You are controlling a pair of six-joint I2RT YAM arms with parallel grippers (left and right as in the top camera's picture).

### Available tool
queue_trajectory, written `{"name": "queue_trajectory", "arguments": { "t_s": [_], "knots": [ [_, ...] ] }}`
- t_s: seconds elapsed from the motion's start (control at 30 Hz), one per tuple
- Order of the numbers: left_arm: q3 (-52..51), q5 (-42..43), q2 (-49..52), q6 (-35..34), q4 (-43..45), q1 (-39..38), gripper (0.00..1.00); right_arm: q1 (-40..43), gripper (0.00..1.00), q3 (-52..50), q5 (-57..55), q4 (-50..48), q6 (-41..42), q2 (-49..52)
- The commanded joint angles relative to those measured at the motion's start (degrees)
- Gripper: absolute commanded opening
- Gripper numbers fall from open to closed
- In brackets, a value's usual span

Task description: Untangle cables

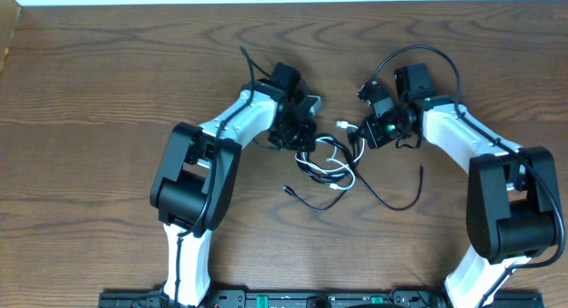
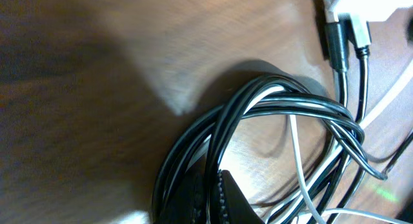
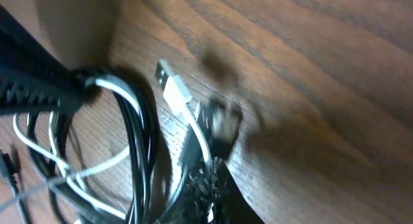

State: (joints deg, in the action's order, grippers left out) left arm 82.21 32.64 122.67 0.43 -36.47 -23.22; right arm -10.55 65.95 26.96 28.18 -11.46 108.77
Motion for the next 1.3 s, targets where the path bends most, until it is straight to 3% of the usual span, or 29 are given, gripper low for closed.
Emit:
{"name": "queue_trajectory", "arguments": {
  "t_s": [0.0, 0.43, 0.8, 0.93, 1.1, 1.27],
  "knots": [
    [-1.2, -8.3, 2.1, -4.8, 0.3, 1.8, 0.08, -0.4, 0.01, 0.7, -0.1, 2.2, 2.9, -0.8],
    [-1.2, -15.5, 2.1, -12.8, 1.0, 4.0, 0.08, -4.0, 0.01, 0.6, -4.5, 5.3, 13.2, -0.8],
    [-1.2, -15.2, 2.1, -13.4, 0.9, 7.4, 0.09, -8.1, 0.03, -0.7, -4.5, 4.6, 26.6, -0.7],
    [-1.2, -15.2, 2.1, -13.4, 0.0, 7.6, 0.17, -8.7, 0.06, -0.7, -4.6, 4.3, 27.3, -0.7],
    [1.6, -15.2, 1.1, -13.0, -2.4, 7.6, 0.46, -8.7, 0.07, -0.7, -4.6, 4.3, 27.3, -0.7],
    [4.5, -15.4, -3.7, -12.2, -3.5, 7.6, 0.59, -8.7, 0.11, -0.7, -4.9, 4.4, 27.3, -0.7]
  ]
}}
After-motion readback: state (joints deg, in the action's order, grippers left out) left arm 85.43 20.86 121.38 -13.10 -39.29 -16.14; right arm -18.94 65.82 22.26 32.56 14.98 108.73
